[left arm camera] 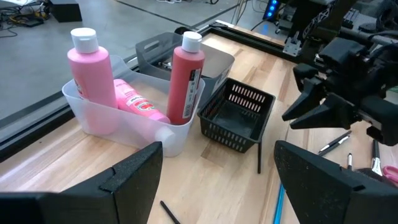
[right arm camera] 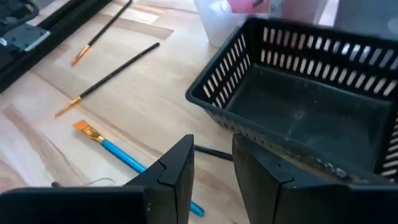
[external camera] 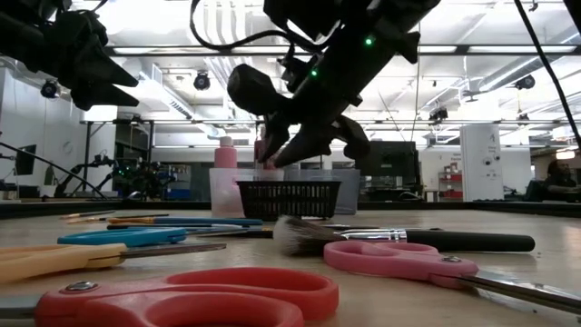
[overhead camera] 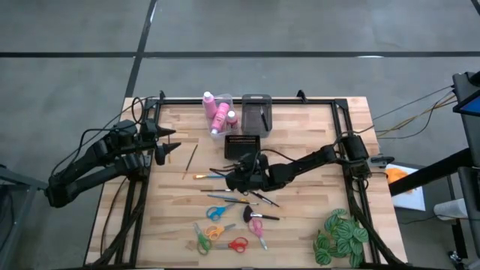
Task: Pick & Place Paint Supplies
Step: Put the black paint brush into the gray bin
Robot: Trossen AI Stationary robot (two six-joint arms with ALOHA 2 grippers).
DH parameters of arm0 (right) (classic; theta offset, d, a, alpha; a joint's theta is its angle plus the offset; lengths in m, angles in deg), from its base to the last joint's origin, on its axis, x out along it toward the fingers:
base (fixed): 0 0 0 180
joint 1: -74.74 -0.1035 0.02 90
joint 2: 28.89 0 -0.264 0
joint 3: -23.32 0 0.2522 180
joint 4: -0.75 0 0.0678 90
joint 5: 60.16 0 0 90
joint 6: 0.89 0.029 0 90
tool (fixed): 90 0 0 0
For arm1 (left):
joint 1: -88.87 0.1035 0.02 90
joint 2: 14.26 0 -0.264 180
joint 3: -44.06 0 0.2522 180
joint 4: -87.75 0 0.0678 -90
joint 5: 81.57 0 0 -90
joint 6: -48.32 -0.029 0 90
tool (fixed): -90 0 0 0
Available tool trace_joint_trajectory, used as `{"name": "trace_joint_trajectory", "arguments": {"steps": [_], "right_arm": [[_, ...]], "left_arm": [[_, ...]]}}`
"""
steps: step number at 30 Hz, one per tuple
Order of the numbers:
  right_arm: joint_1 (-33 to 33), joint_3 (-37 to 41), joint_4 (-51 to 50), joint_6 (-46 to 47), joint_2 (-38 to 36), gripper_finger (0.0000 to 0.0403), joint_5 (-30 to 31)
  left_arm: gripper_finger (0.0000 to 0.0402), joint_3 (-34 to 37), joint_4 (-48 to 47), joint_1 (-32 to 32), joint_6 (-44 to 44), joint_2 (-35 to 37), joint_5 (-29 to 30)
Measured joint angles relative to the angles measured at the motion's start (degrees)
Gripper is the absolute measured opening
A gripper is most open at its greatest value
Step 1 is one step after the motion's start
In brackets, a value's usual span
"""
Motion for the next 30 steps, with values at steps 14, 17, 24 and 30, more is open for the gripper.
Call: {"name": "trace_joint_trajectory", "arguments": {"steps": [14, 17, 24, 30], "right_arm": [[-0.71, -8.65, -3.31, 4.25, 10.92, 0.0109, 2.05], [-0.69, -11.92, -5.80, 4.55, 13.42, 0.0109, 5.39], [0.53, -14.89, -5.94, 6.94, 17.01, 0.0109, 6.26], [1.08, -14.90, -5.95, 7.17, 17.00, 0.0109, 7.41]], "left_arm": [[0.0311, 0.00, -0.02, 0.00, 0.00, -0.02, 0.02], [0.0311, 0.00, -0.04, 0.00, 0.00, -0.02, 0.02], [0.0311, 0.00, -0.02, 0.00, 0.00, -0.02, 0.02], [0.0311, 0.00, 0.01, 0.00, 0.00, -0.02, 0.02]]}}
